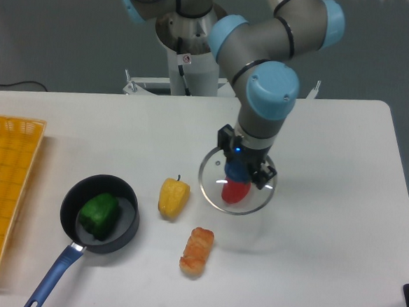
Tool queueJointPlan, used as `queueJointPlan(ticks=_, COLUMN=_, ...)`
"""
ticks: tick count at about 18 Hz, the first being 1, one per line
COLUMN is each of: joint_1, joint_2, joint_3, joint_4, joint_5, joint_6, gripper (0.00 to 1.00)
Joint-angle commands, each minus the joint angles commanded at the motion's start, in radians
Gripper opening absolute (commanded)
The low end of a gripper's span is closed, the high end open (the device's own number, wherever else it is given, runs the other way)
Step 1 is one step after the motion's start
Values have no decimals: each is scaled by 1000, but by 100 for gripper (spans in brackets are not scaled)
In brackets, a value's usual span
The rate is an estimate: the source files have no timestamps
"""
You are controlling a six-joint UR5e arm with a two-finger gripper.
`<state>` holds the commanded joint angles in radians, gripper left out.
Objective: Close the pot lid
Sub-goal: 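Carry the glass lid across the table toward the dark saucepan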
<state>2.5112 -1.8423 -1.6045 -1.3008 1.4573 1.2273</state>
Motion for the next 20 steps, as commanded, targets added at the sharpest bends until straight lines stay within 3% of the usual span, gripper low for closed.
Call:
queueJointPlan(ticks=11, joint_1=-104, joint_2=-2, joint_3=-15, joint_4=74, joint_5=2, joint_6=-152, gripper=62)
queueJointPlan(ticks=20, joint_1=-135, joint_2=11, joint_3=-28, joint_4=80, joint_5=5, joint_6=-183, gripper=61)
